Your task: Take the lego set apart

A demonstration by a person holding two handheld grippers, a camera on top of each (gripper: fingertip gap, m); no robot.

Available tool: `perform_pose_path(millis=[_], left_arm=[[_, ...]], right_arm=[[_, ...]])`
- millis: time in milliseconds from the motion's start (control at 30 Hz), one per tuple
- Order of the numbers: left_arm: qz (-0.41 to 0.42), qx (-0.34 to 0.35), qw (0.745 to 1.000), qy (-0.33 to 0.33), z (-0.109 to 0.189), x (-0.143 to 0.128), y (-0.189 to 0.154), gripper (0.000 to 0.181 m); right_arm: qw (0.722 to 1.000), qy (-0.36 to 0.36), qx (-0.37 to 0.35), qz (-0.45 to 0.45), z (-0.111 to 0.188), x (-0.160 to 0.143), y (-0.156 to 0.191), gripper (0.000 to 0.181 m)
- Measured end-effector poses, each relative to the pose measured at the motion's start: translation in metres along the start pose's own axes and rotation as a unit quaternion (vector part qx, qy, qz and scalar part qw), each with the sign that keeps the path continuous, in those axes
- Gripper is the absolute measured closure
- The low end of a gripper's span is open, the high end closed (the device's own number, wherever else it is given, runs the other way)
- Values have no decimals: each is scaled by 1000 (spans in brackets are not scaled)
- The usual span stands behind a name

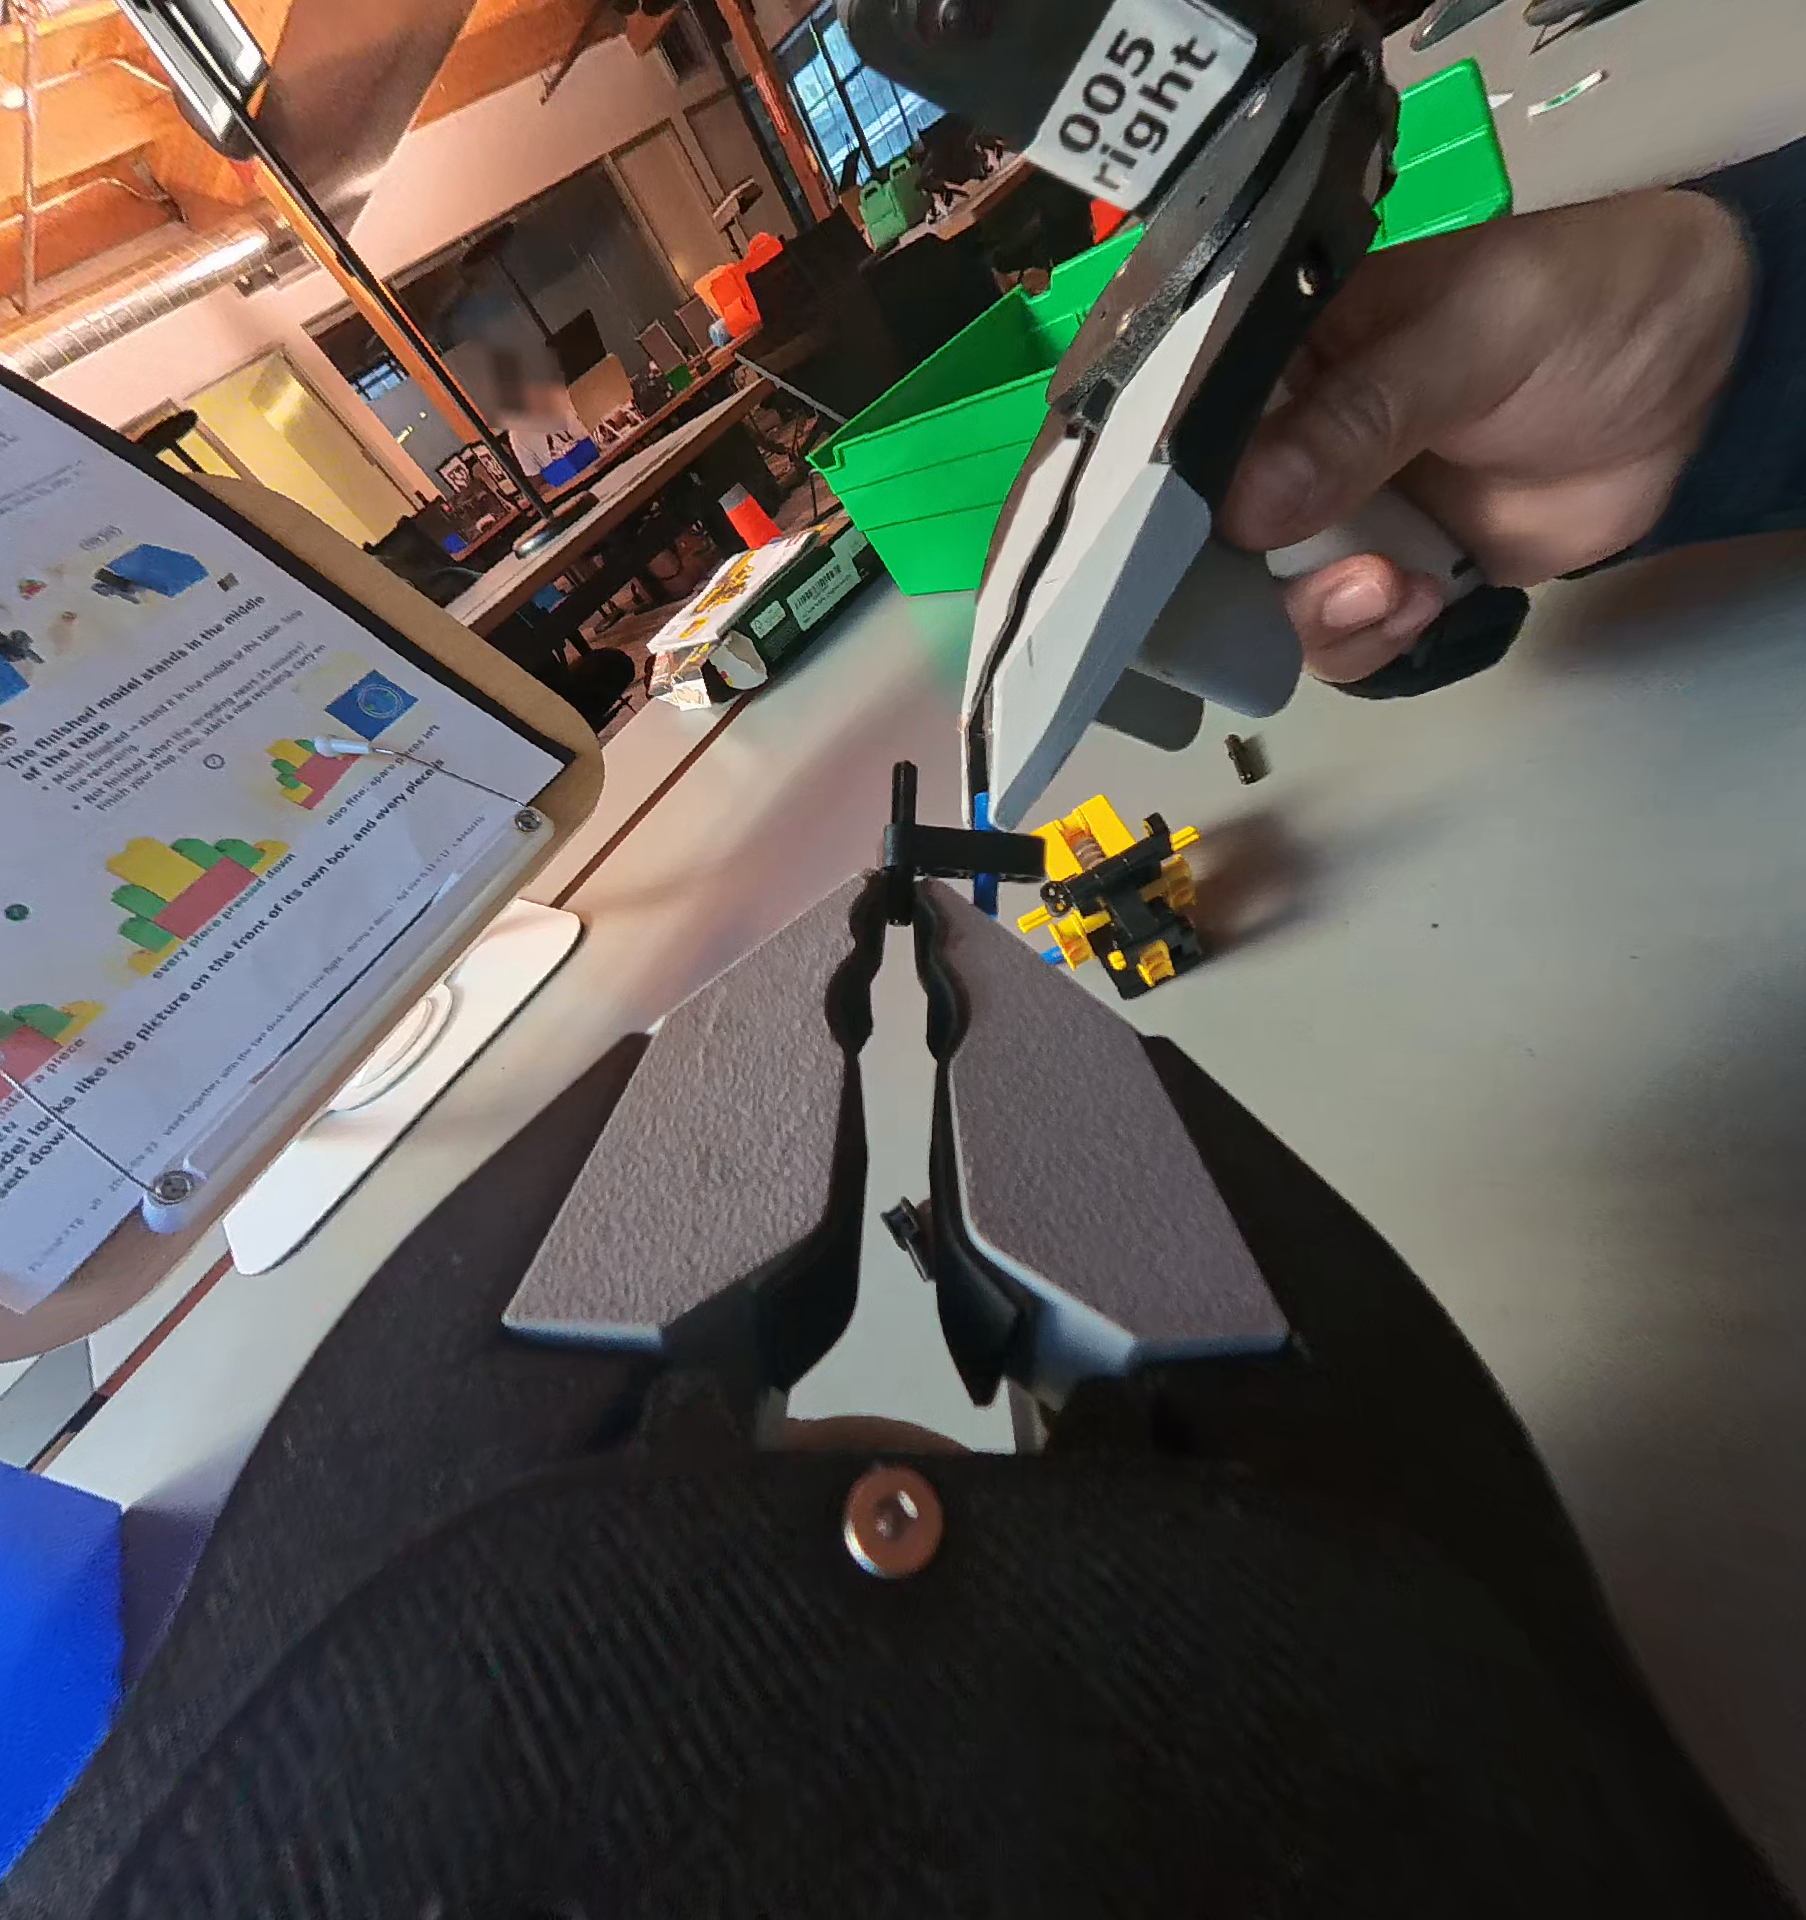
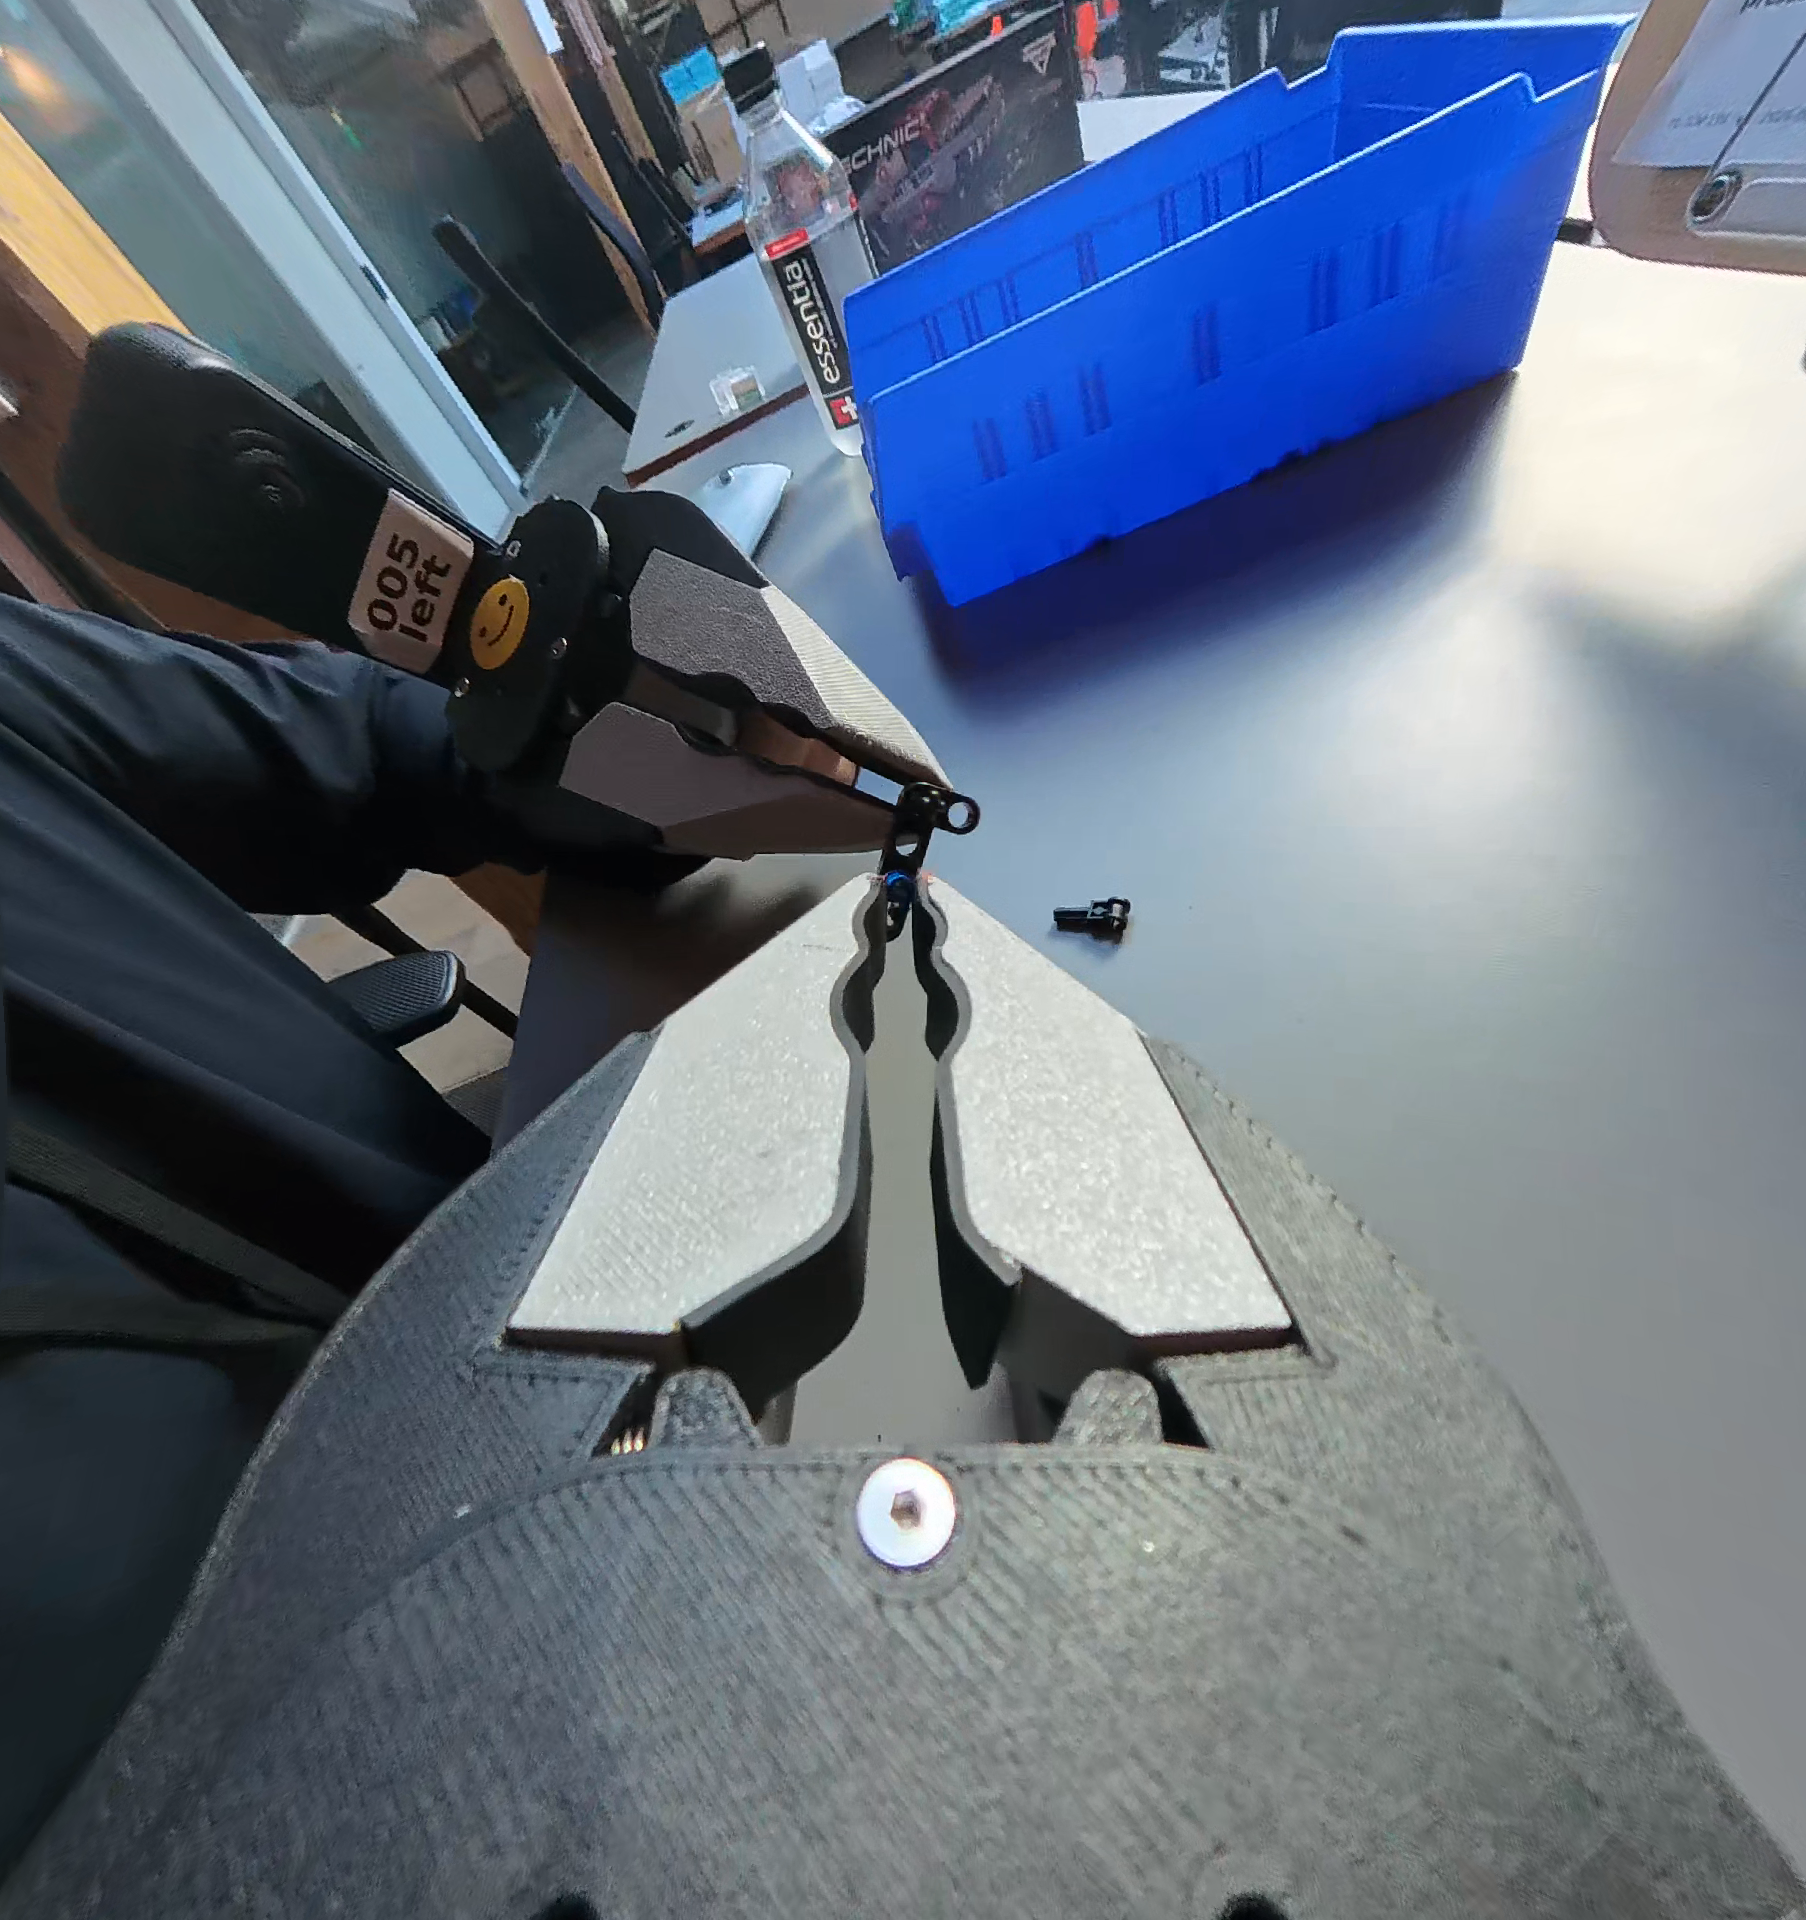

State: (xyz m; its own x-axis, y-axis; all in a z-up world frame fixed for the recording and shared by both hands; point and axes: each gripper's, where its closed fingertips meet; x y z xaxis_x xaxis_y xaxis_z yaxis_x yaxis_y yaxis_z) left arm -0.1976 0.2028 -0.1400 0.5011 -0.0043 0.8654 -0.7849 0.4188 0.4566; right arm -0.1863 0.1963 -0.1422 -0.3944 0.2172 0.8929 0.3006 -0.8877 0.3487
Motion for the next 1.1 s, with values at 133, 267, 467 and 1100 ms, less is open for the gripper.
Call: perform_pose_path(millis=[133, 267, 467, 1100], left_arm=[[42, -20, 999, -14, 0, 2, -2, 179], [166, -137, 976, -17, 4, -2, -14, 161], [271, -265, 925, -40, 12, 5, -30, 158], [332, -288, 897, -45, 11, 0, -29, 180]], right_arm=[[1000, -3, 15, -6, 3, 0, 2, 180], [999, 15, 18, 31, 6, -5, 7, 180], [996, 41, 30, 70, 1, -11, 19, 180], [998, 12, 43, 35, 15, -6, 14, 180]])
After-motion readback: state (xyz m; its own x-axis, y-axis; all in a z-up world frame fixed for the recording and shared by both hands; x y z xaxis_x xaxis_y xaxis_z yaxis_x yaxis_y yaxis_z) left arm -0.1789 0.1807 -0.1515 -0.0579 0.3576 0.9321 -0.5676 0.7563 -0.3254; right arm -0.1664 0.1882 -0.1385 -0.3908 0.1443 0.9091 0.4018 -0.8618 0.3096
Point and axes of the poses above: each gripper's, where its closed fingertips meet, z back along the fingers, x out of its top, y = z × x across the jaws, and after that the axes turned 5 degrees about -x, right-handed
